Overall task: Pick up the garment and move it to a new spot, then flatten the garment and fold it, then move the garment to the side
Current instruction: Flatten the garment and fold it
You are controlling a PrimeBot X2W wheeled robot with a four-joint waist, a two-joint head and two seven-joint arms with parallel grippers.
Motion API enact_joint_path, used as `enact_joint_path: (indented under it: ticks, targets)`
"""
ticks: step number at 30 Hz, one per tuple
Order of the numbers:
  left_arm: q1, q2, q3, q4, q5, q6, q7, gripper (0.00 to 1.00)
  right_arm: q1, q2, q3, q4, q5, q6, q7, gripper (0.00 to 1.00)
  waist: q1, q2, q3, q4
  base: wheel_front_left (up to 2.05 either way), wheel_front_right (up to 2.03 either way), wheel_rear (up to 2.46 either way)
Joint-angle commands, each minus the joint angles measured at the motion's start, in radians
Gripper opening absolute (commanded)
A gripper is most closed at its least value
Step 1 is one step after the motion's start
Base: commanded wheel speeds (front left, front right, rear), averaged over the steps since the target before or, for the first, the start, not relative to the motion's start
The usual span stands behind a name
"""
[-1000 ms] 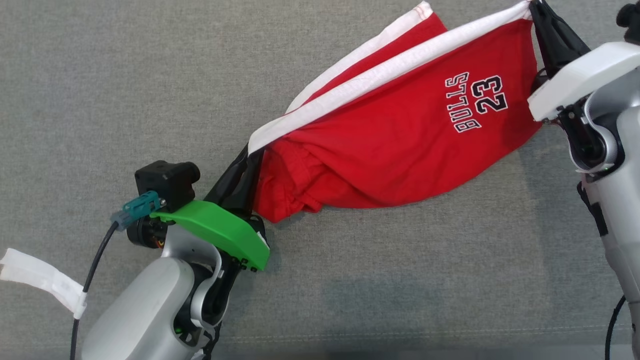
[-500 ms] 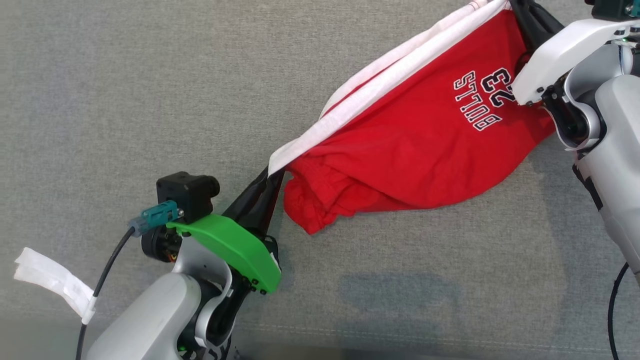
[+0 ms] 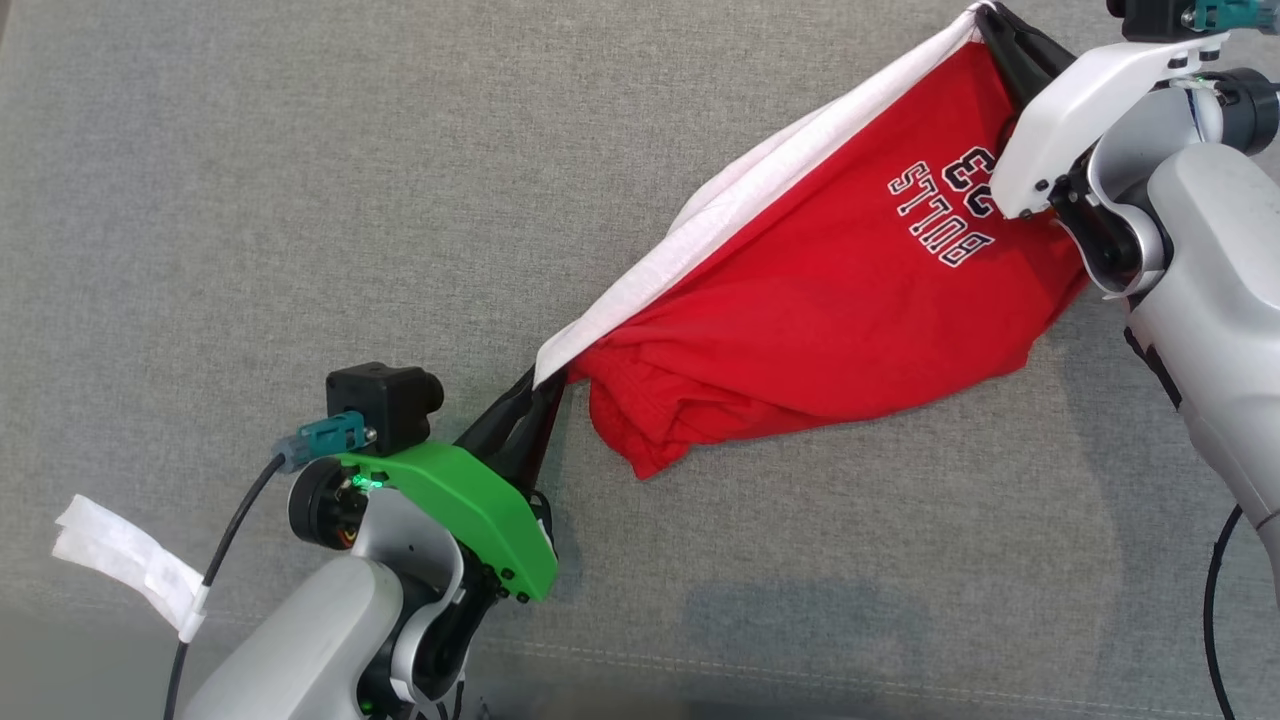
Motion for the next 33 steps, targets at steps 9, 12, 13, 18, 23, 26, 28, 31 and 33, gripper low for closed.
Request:
enact_joint_path:
  ticks: [9,12,13,18,23,26,28,31,33]
  targets:
    - [0.027,0.011,-0.014,0.058,0.047,0.015,-0.046,1.00,-0.018,-0.026,0.036,-0.007,0.035,-0.002,-0.031,1.00,-0.0001,0.0114,-0.074,-0.040,0.00,0.00,0.00]
    - [0.045,0.018,-0.020,0.039,0.095,0.033,-0.100,1.00,0.003,-0.046,0.058,-0.019,0.045,-0.002,0.004,1.00,-0.0001,0.0114,-0.097,-0.048,0.00,0.00,0.00]
    - [0.054,0.018,-0.018,0.032,0.105,0.039,-0.126,1.00,0.013,-0.055,0.066,-0.017,0.049,-0.002,0.023,1.00,-0.0001,0.0114,-0.101,-0.047,0.00,0.00,0.00]
    - [0.090,0.007,-0.044,0.005,0.201,0.062,-0.258,1.00,0.048,-0.091,0.084,0.006,0.065,-0.001,0.119,1.00,-0.0001,0.0114,-0.102,-0.025,0.00,0.00,0.00]
    - [0.097,-0.035,-0.072,0.015,0.270,0.073,-0.331,1.00,0.080,-0.102,0.080,0.035,0.084,-0.001,0.179,1.00,-0.0001,0.0114,-0.083,0.009,0.00,0.00,0.00]
    - [0.098,-0.058,-0.068,0.027,0.303,0.079,-0.355,1.00,0.095,-0.105,0.088,0.039,0.093,-0.001,0.210,1.00,-0.0001,0.0114,-0.076,0.024,0.00,0.00,0.00]
    - [0.105,-0.072,-0.060,0.037,0.322,0.078,-0.363,1.00,0.110,-0.105,0.096,0.042,0.102,-0.001,0.234,1.00,-0.0001,0.0114,-0.076,0.032,0.00,0.00,0.00]
    - [0.115,-0.086,-0.038,0.053,0.338,0.070,-0.369,1.00,0.129,-0.097,0.107,0.049,0.110,-0.001,0.260,1.00,-0.0001,0.0114,-0.078,0.036,0.00,0.00,0.00]
    - [0.124,-0.094,-0.021,0.063,0.340,0.063,-0.371,1.00,0.138,-0.085,0.113,0.036,0.121,-0.001,0.260,0.00,-0.0001,0.0114,-0.085,0.029,0.00,0.00,0.00]
